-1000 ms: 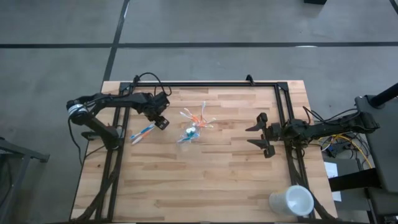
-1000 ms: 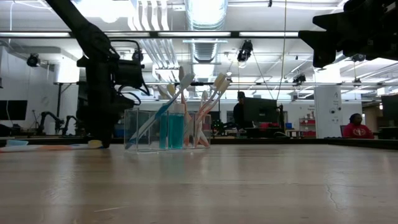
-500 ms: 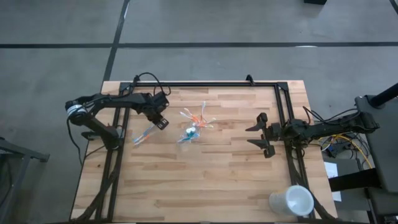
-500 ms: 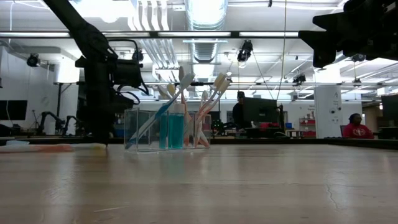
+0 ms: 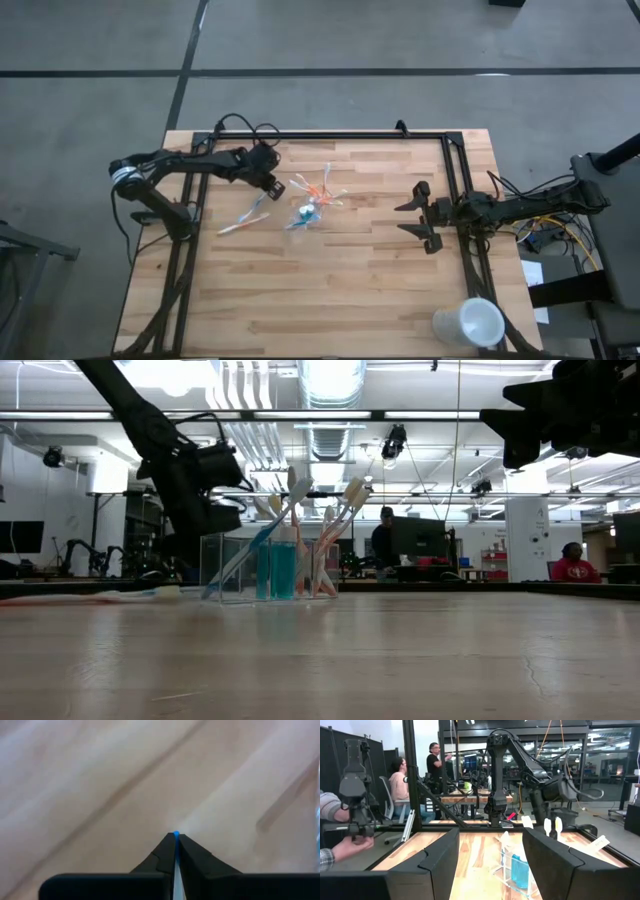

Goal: Pick & Place toothbrushing station
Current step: Put the blue toothbrush into the transparent organizer

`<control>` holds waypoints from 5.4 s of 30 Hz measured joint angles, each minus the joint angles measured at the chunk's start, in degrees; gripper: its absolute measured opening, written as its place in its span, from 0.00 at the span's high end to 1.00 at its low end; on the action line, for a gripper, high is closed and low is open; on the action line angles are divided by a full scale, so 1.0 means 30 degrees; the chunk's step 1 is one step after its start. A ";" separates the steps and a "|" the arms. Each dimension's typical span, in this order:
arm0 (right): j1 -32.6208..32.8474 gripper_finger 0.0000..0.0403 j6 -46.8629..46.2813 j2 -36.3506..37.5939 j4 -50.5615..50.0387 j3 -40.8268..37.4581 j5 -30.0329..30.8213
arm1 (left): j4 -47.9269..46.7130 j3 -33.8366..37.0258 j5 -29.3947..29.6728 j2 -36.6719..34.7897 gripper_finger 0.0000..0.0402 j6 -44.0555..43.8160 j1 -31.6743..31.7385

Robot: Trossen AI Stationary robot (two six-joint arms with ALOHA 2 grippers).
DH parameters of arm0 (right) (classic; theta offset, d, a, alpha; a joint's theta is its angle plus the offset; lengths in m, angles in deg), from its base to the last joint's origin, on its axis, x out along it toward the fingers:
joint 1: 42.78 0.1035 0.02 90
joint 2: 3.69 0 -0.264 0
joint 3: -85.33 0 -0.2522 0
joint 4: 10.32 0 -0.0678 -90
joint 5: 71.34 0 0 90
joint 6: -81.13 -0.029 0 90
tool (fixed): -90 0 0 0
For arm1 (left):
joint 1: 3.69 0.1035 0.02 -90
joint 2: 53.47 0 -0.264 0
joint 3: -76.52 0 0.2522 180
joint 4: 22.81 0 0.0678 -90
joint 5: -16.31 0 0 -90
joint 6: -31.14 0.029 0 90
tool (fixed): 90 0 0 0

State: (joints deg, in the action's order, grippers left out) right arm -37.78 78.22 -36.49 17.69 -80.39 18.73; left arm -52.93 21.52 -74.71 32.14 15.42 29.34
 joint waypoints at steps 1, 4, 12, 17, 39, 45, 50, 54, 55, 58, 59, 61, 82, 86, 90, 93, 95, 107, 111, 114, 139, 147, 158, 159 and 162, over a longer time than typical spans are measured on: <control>0.0000 0.47 -0.0011 0.0000 -0.0006 0.0006 0.0007 | 0.0497 -0.0019 0.0008 0.0068 0.96 -0.0187 0.0005; -0.0004 0.47 0.0012 0.0000 -0.0005 0.0001 0.0000 | 0.1955 -0.0019 0.0018 0.0491 0.97 -0.1058 0.0044; 0.0000 0.47 0.0018 -0.0015 -0.0006 0.0000 0.0000 | 0.5388 -0.0140 -0.0330 0.2667 0.98 -0.4385 0.0087; -0.0002 0.47 0.0015 -0.0015 -0.0003 0.0000 0.0005 | 0.5261 -0.1348 -0.1886 0.3424 0.97 -0.3358 0.0080; -0.0002 0.47 0.0010 -0.0007 -0.0006 0.0005 0.0000 | -1.1030 -0.5727 -0.1864 -0.0819 0.64 -0.2801 -0.1174; 0.0000 0.47 -0.0019 0.0000 -0.0006 0.0004 0.0000 | -1.2195 -0.4337 -0.1206 -0.1574 0.60 -0.5459 -0.3590; -0.0001 0.47 -0.0006 0.0001 -0.0006 0.0001 0.0002 | -1.1410 -0.2757 0.1149 -0.2574 0.59 -0.9330 -0.6071; 0.0000 0.47 -0.0011 0.0000 -0.0006 0.0007 0.0007 | -1.1253 -0.2103 0.2509 -0.3146 0.59 -1.1620 -0.7445; 0.0000 0.47 0.0017 0.0000 -0.0006 0.0004 0.0004 | -1.1193 -0.1972 0.2805 -0.3265 0.59 -1.2066 -0.7734; 0.0000 0.47 -0.0019 0.0000 -0.0006 0.0000 0.0003 | -1.0754 -0.1408 0.3892 -0.3591 0.59 -1.3903 -0.8805; -0.0007 0.47 0.0003 0.0000 -0.0006 0.0004 0.0004 | -1.0472 -0.1206 0.4422 -0.3687 0.59 -1.4655 -0.9277; 0.0000 0.47 0.0001 0.0000 -0.0006 0.0005 0.0000 | -1.0141 -0.0862 0.5768 -0.3871 0.59 -1.5857 -1.0297; 0.0000 0.47 0.0000 0.0000 -0.0006 0.0000 0.0001 | -0.5312 0.3571 0.8754 -0.4523 0.60 -2.1863 -1.4032; -0.0003 0.47 0.0008 0.0000 -0.0006 0.0004 0.0001 | -0.5015 0.4178 0.8998 -0.4521 0.59 -2.1486 -1.4032; 0.0000 0.47 0.0010 0.0000 -0.0002 0.0007 0.0004 | -0.4915 0.4530 0.9196 -0.4521 0.59 -2.1671 -1.4018; -0.0004 0.47 0.0010 0.0000 -0.0005 0.0004 0.0007 | -0.4814 0.4547 0.9210 -0.4521 0.59 -2.1621 -1.4018; 0.0000 0.47 -0.0007 0.0000 -0.0006 0.0005 0.0000 | -0.4840 0.4561 0.9217 -0.4521 0.59 -2.1383 -1.4018; 0.0000 0.47 0.0010 0.0000 -0.0005 0.0006 0.0000 | -0.6925 0.2737 1.1109 -0.6376 0.59 -1.3802 -1.4003; 0.0000 0.47 0.0010 0.0000 -0.0006 0.0002 0.0005 | -0.8799 0.3084 1.1650 -0.6822 0.59 -1.3694 -1.3933; -0.0007 0.47 0.0011 -0.0015 -0.0003 0.0003 0.0004 | -0.9855 0.3666 1.1680 -0.6838 0.59 -1.5633 -1.3866; 0.0000 0.47 -0.0010 -0.0007 -0.0005 0.0000 0.0000 | -0.7045 0.5206 1.3818 -0.6838 0.59 -1.0269 -1.1392; 0.0000 0.47 -0.0019 0.0007 -0.0001 0.0002 0.0000 | -0.5721 0.5639 1.2913 -0.6838 0.59 -0.9960 -1.0509; -0.0001 0.47 0.0010 0.0000 -0.0005 0.0000 0.0000 | -0.3310 0.6881 1.1666 -0.6779 0.59 -0.9858 -0.9870; 0.0000 0.47 0.0001 0.0000 -0.0006 0.0001 0.0001 | -0.2986 0.7076 1.1364 -0.6779 0.59 -0.9858 -0.9803; 0.0000 0.47 0.0014 0.0000 -0.0002 0.0007 0.0004 | -0.2407 0.7393 1.1069 -0.6779 0.59 -0.9901 -0.9661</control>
State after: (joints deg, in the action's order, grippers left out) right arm -37.78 78.27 -36.49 17.69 -80.37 18.74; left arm -60.15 43.70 -41.50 11.81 -14.29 0.36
